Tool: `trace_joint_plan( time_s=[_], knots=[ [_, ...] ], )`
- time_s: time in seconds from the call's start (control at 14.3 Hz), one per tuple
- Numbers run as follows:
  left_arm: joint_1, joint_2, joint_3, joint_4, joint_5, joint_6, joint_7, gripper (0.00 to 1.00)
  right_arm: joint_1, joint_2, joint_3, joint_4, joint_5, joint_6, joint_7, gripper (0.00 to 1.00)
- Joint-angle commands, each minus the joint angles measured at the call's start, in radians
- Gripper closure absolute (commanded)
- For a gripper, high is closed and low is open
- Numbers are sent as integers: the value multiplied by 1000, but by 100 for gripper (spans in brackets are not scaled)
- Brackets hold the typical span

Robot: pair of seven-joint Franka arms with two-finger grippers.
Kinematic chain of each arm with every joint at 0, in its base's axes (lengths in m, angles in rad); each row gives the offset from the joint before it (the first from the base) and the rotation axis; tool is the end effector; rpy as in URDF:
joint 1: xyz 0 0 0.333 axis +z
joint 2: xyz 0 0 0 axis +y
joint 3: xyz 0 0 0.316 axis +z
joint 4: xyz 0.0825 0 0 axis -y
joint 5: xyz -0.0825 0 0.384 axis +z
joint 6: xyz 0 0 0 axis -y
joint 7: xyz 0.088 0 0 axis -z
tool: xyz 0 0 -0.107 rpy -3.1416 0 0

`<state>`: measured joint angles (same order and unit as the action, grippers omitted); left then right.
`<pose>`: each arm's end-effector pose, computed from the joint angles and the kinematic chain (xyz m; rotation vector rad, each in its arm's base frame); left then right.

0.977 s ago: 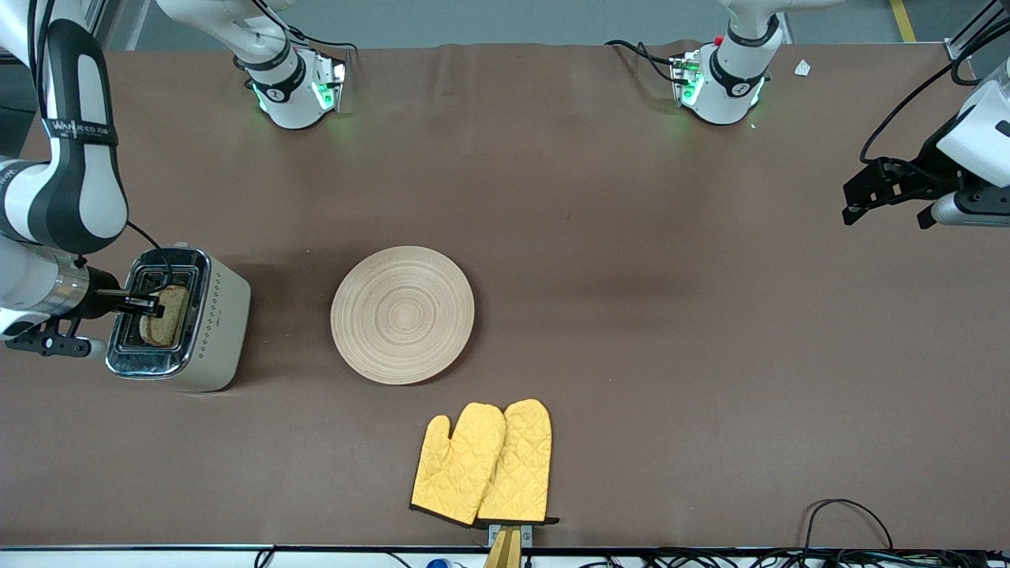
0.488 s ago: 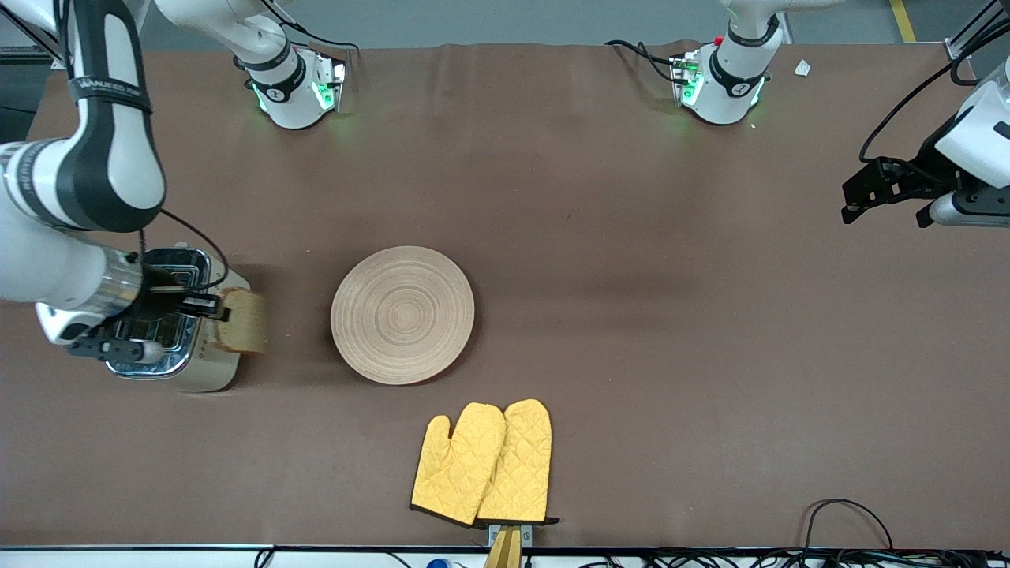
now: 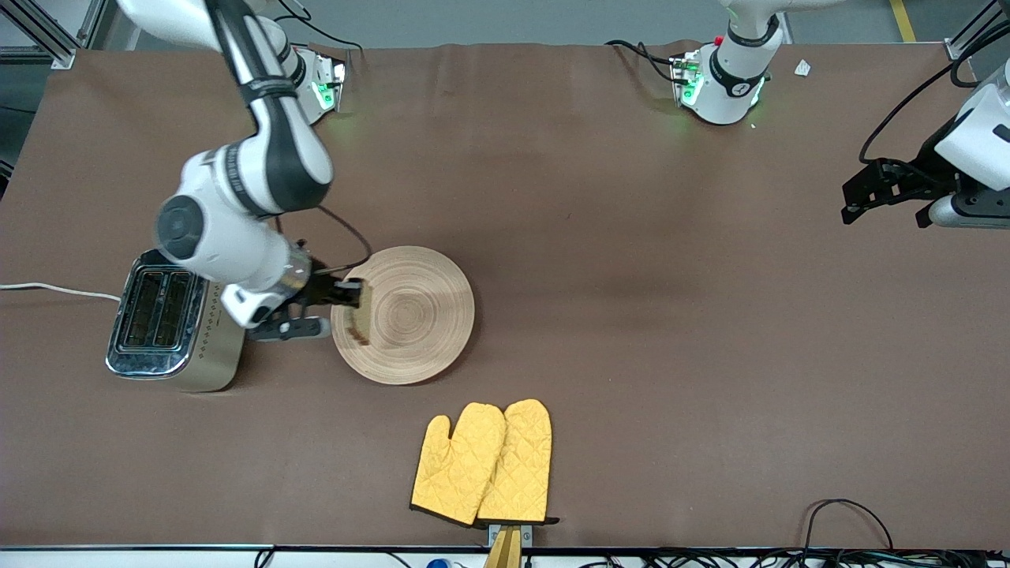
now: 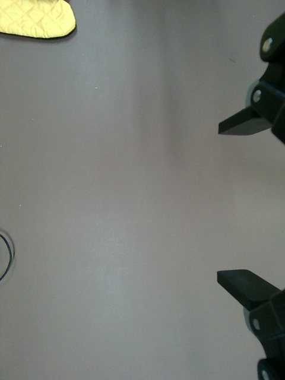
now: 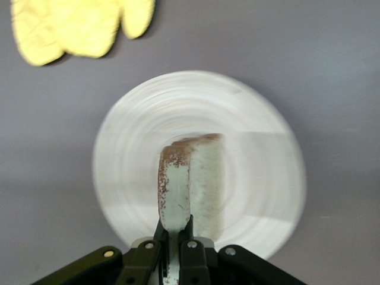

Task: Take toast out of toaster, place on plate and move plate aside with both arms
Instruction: 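Carry the toast over the wooden plate and lower it, then release the toast with the right gripper while the left gripper reaches the plate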

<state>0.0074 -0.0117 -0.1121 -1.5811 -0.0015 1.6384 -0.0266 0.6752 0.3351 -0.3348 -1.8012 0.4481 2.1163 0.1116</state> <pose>0.5548 -0.0588 0.6323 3.1326 -0.1224 0.1078 0.5890 0.2460 0.3719 -2.8714 -0.0181 0.0782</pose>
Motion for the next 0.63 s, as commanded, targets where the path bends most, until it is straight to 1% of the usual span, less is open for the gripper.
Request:
trace_joint_plan(
  time_s=[0.0, 0.07, 0.21, 0.28, 0.42, 0.49, 0.56],
  knots=[
    [2, 4, -3, 13, 18, -17, -9, 0, 49, -19, -12, -61, 52, 72, 13, 100],
    [2, 6, -3, 12, 18, -17, -9, 0, 72, -10, -13, -79, 58, 105, 10, 100],
    [2, 6, -3, 12, 18, -17, -9, 0, 81, 66, -13, -87, 57, 148, -7, 100],
    [2, 6, -3, 10, 18, -17, -9, 0, 76, 83, -13, -107, 57, 186, -32, 100],
    [3, 6, -3, 9, 18, -17, -7, 0, 64, 129, -13, -154, 57, 289, -136, 100],
    [5, 6, -1, 3, 18, -19, -6, 0, 50, 139, -13, -168, 57, 304, -170, 99],
    [5, 6, -1, -11, 17, -20, -4, 0, 32, 146, -13, -170, 57, 298, -194, 79]
  ],
)
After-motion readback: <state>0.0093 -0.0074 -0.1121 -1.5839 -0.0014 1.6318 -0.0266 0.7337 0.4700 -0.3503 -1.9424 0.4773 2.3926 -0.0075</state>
